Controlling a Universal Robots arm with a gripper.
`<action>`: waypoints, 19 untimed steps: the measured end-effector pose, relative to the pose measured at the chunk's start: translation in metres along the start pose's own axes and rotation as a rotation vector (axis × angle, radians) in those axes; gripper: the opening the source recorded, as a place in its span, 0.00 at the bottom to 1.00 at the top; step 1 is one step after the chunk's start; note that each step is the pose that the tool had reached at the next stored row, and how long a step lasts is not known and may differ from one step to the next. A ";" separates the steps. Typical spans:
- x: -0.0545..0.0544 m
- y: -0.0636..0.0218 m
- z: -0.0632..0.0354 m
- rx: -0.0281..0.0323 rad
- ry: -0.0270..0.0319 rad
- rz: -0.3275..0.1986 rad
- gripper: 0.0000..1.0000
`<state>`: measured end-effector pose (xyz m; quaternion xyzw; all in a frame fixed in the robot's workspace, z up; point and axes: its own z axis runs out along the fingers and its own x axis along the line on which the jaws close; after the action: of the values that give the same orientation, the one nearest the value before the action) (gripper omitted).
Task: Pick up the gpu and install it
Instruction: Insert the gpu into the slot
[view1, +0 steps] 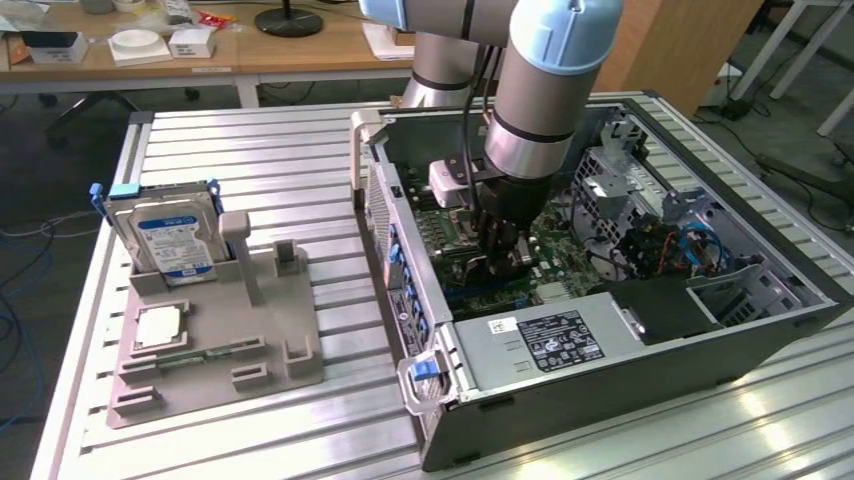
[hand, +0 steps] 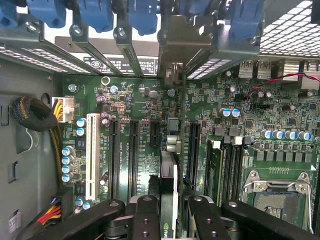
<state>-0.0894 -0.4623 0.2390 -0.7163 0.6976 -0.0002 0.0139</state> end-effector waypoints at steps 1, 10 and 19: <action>0.000 0.0000 0.0000 0.0000 0.0001 0.000 0.27; 0.000 -0.0002 -0.0010 0.0001 -0.0004 0.000 0.27; 0.000 -0.0002 -0.0025 0.0000 0.0000 0.000 0.27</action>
<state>-0.0892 -0.4619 0.2415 -0.7163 0.6977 -0.0002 0.0140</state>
